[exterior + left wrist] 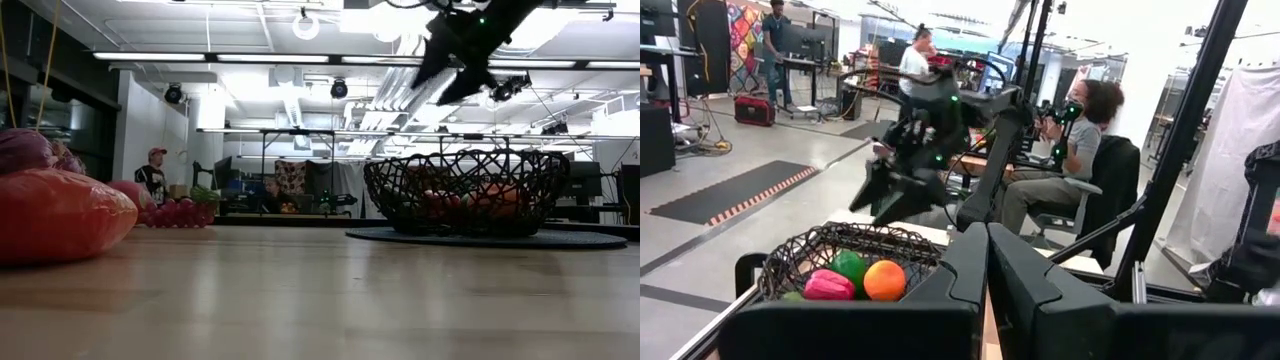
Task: Build produce basket
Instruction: Put the peach into the wire basket
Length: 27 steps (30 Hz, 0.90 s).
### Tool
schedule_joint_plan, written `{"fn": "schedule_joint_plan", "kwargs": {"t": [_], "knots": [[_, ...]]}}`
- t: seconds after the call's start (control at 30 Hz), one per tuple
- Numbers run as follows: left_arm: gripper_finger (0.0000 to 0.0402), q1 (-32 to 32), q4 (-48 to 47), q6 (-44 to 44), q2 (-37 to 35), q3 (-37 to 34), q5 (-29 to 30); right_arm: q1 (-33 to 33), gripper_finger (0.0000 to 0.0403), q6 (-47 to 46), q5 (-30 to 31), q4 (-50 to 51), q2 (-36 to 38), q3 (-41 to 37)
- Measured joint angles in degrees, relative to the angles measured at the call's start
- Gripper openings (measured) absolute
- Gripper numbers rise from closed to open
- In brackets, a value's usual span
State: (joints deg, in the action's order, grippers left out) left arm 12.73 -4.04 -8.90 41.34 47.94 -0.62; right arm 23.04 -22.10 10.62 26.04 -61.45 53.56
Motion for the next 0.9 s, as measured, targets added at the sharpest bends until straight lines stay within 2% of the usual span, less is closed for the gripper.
{"fn": "schedule_joint_plan", "kwargs": {"t": [0.13, 0.27, 0.57, 0.9], "knots": [[0.0, 0.0, -0.9, 0.1, 0.0, 0.0, 0.0, -4.1, 0.0371, -9.6, -9.1, -21.6, 0.4, -7.2], [0.0001, 0.0, -0.9, 0.1, 0.0, 0.0, 0.0, -8.5, 0.0371, -11.8, -11.5, -34.8, -0.3, -8.5], [0.0, 0.0, -0.9, 0.7, 0.0, 0.0, 0.0, -13.9, 0.0371, -1.4, -12.8, -36.6, -0.4, -6.4], [0.0001, 0.0, -0.9, 1.0, 0.0, 0.0, 0.0, -15.0, 0.0353, 2.7, -12.5, -37.1, -0.4, -6.4]]}}
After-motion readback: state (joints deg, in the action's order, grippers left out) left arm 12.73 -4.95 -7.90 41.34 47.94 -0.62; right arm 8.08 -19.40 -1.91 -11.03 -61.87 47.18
